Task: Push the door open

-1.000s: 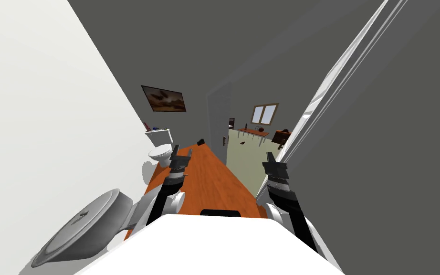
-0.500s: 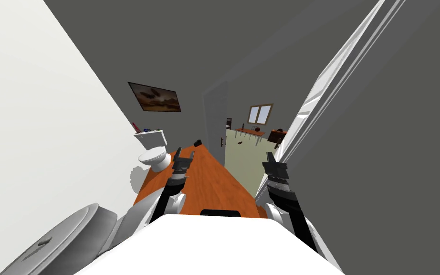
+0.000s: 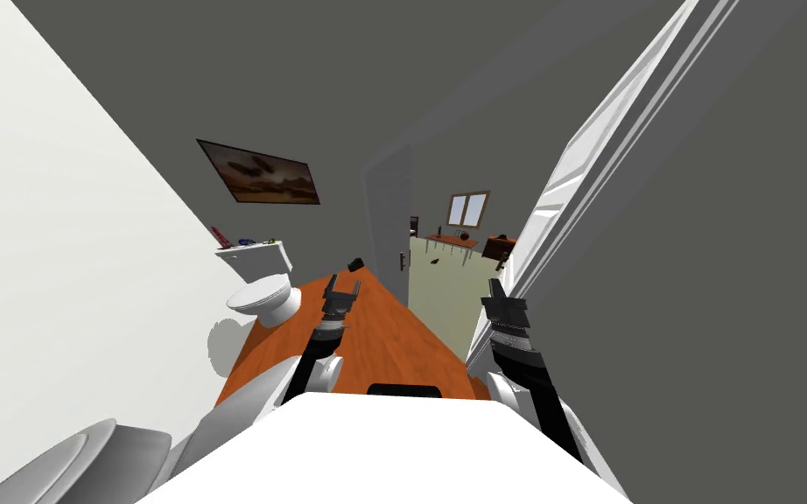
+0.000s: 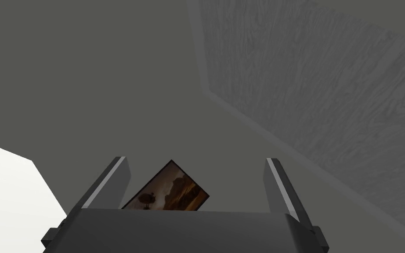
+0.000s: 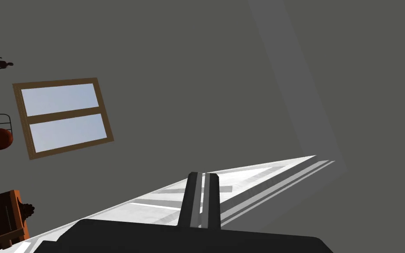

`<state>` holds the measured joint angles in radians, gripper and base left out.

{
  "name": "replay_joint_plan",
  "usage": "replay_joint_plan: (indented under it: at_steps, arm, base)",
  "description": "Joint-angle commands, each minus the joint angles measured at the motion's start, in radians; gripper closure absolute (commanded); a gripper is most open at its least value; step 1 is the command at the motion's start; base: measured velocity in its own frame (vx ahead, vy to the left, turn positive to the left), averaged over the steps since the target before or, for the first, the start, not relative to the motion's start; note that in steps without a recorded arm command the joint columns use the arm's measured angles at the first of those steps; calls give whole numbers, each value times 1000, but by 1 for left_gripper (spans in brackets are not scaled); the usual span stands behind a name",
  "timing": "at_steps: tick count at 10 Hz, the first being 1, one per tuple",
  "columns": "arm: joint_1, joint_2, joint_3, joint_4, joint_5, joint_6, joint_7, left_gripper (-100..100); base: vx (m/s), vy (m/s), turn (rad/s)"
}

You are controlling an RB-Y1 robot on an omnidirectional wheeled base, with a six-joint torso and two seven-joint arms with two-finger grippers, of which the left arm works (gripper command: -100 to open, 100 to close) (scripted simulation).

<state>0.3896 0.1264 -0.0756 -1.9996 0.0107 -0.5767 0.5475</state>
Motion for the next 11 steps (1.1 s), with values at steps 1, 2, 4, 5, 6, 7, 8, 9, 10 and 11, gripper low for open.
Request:
replay_joint_plan:
  at_steps: [1,2,4,5,6,7,8,9,10,11]
  arm:
    - [-3,9,-6,34,8,-14,38,-100]
    - [-7,15,-10,55,13,-20,60,-100]
    - [-15,26,-16,96,23,-32,105,-100]
    - [-19,32,-19,117,28,-38,127,-100]
    - [-23,38,-23,138,34,-45,150,-100]
    - [-27,44,-26,160,39,-51,174,-100]
    - [-31,50,-30,183,45,-58,198,-100]
    - [-35,56,-33,205,50,-64,222,-100]
    - [-39,62,-36,227,55,-71,246,-100]
    - [-44,68,-40,249,61,-77,269,-100]
  base:
    - [93,32,-150]
    - [105,34,-129]
    - [95,27,-130]
    - [94,24,-147]
    - [91,27,-173]
    - [85,35,-152]
    - [80,40,-136]
    - [81,44,-171]
    - [82,52,-133]
    - [83,37,-166]
